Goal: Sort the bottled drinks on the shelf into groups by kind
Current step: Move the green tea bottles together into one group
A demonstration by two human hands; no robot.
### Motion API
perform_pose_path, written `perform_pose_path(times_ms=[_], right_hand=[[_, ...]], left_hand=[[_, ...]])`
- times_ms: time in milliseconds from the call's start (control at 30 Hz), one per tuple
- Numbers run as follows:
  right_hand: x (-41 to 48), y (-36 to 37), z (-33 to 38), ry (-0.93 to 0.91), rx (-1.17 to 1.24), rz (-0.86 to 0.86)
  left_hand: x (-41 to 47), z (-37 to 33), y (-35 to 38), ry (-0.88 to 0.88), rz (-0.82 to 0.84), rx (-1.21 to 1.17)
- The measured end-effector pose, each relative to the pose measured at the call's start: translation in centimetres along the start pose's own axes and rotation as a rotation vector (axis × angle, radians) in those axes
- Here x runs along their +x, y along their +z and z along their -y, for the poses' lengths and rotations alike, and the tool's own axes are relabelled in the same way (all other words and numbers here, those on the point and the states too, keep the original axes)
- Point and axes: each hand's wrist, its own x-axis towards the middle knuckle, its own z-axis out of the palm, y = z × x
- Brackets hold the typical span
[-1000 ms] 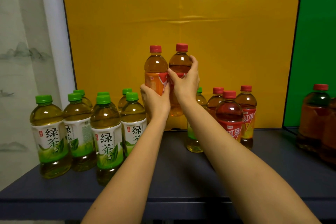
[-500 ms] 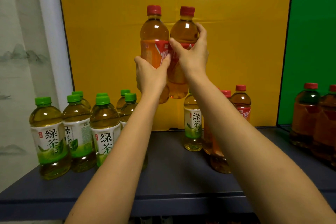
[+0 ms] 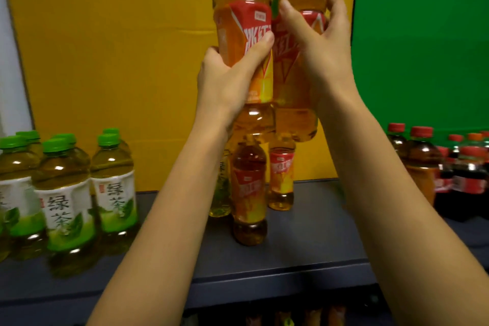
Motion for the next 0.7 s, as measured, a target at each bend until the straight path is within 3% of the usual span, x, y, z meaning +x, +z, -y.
perform_pose_path(times_ms=[333, 700], right_hand=[[-2.2, -12.4, -7.7, 0.126, -0.108, -0.014], [-6.5, -16.7, -15.6, 0.216, -0.16, 0.029]], left_hand=[[-6.3, 8.7, 10.7, -0.136, -0.036, 0.115], [-10.3, 17.2, 13.7, -0.169, -0.127, 0.325]])
